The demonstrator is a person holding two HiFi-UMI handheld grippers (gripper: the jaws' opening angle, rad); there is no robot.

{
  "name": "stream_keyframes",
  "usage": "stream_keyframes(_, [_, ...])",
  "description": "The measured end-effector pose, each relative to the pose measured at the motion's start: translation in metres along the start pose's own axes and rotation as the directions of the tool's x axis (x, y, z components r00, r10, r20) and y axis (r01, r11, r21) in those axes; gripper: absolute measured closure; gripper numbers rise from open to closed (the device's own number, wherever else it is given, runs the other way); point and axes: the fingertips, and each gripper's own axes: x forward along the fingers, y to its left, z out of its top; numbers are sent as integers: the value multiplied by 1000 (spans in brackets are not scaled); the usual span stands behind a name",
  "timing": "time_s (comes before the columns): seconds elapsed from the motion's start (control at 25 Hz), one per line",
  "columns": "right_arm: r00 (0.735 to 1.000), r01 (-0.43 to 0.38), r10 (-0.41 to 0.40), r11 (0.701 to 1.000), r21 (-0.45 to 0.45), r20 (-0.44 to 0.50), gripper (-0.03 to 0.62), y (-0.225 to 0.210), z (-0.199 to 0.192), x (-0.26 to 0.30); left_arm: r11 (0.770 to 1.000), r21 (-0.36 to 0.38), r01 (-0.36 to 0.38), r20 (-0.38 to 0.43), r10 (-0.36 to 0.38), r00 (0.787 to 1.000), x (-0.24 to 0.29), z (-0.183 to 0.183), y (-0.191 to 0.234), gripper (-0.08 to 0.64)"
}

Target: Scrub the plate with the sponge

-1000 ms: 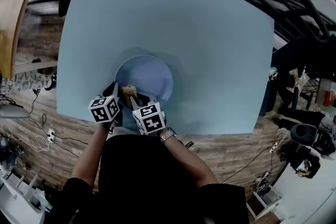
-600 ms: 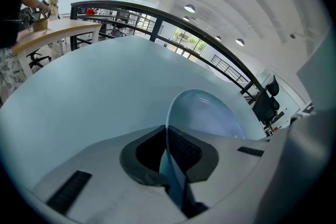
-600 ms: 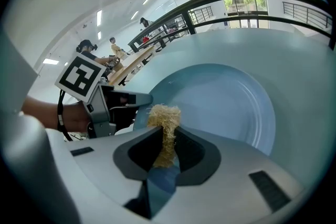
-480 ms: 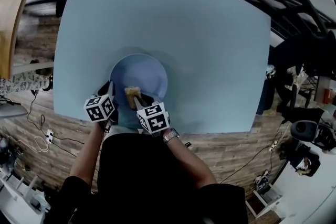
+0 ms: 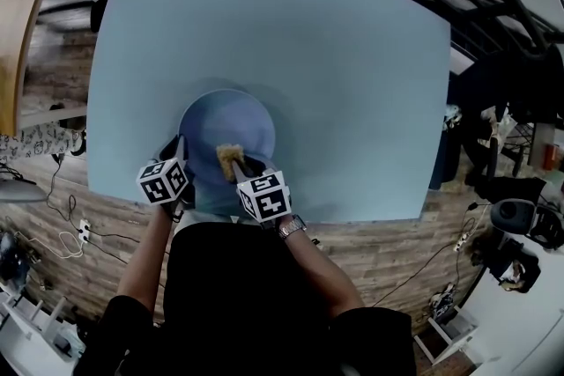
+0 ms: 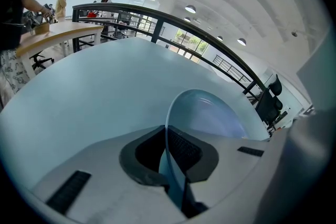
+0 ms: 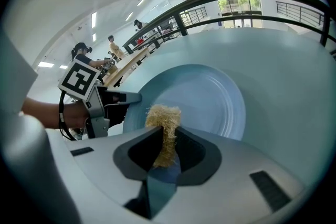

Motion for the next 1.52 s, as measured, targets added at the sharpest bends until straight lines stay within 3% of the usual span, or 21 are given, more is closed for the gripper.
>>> stream_keyframes(0.88, [986,147,-150,988,49,66,526,-74,21,-32,1000,-8,-11,-1,11,1000,1,0,-2,555])
stream_keyframes(1.52, [958,225,-232,972,60,169,526,-82,49,-54,1000,-5,8,20,-8,1000,-3,2,-5,555])
